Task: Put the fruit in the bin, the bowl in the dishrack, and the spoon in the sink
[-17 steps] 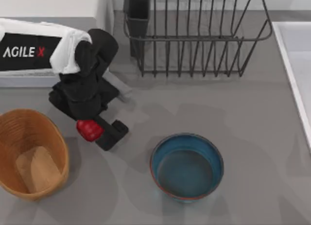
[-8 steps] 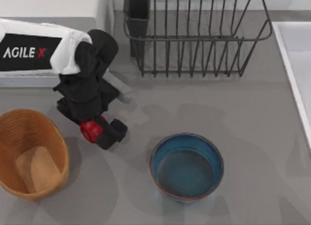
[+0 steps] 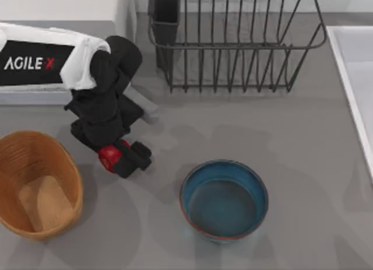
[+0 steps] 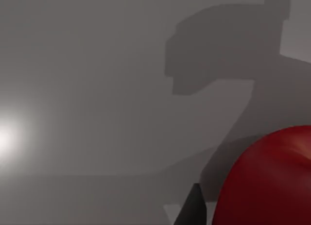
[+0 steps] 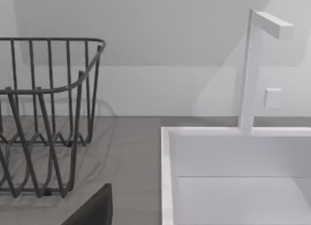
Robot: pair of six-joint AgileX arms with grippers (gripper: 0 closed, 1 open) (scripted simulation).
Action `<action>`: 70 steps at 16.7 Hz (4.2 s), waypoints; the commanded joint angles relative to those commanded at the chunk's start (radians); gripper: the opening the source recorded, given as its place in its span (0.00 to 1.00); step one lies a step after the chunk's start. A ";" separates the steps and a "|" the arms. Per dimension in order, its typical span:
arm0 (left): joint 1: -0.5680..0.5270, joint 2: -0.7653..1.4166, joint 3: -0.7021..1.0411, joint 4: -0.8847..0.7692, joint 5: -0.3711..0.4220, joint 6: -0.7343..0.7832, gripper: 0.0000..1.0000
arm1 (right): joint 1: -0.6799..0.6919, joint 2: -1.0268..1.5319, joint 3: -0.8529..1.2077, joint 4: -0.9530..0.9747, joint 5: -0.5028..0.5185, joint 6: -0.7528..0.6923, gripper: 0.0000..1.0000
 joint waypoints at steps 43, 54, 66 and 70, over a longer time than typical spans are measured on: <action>-0.087 -0.085 0.372 -0.862 -0.287 1.862 0.00 | 0.000 0.000 0.000 0.000 0.000 0.000 1.00; -0.100 -0.105 0.368 -0.942 -0.350 2.183 0.00 | 0.000 0.000 0.000 0.000 0.000 0.000 1.00; -0.030 -0.157 0.055 -0.652 -0.377 2.251 0.00 | 0.000 0.000 0.000 0.000 0.000 0.000 1.00; -0.029 -0.158 0.049 -0.647 -0.378 2.254 0.00 | 0.000 0.000 0.000 0.000 0.000 0.000 1.00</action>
